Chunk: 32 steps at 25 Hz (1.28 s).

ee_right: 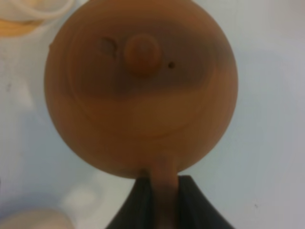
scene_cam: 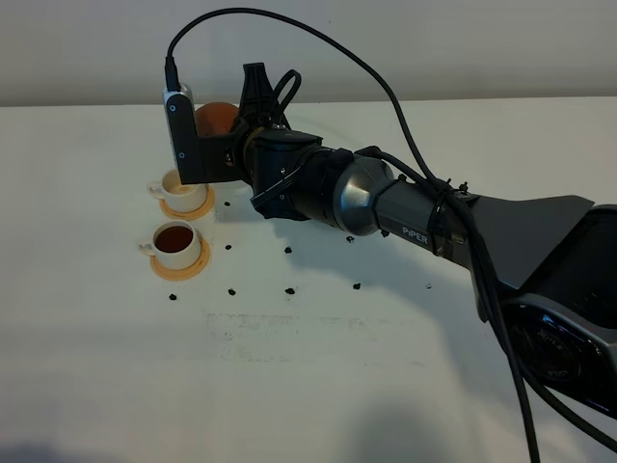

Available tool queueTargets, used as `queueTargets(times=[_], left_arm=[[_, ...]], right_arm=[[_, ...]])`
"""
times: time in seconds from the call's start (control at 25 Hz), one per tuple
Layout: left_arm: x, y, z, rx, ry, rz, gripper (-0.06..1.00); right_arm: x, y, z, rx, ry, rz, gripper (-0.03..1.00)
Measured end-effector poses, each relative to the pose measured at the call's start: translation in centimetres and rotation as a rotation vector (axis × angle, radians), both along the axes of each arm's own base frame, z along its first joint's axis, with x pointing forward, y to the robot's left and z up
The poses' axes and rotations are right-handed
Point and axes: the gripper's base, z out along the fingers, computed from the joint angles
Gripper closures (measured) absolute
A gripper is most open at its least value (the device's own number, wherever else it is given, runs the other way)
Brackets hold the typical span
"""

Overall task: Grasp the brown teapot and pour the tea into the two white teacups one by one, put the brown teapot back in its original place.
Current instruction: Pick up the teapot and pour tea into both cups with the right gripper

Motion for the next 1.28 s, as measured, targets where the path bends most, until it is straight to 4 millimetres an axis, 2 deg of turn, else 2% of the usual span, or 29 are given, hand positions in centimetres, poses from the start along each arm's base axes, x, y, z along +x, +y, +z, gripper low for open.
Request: queueTargets(times=[0.64, 1.28], left_arm=[[0.0, 0.0, 0.0, 0.000, 0.000, 0.000, 0.50], [0.0, 0.0, 0.0, 0.000, 0.000, 0.000, 0.50]], right_arm=[[0.3, 0.1, -2.5, -0.078, -0.011, 0.020, 0.88], [0.6, 0.0, -2.4, -0.155, -0.086, 0.045, 0.88]])
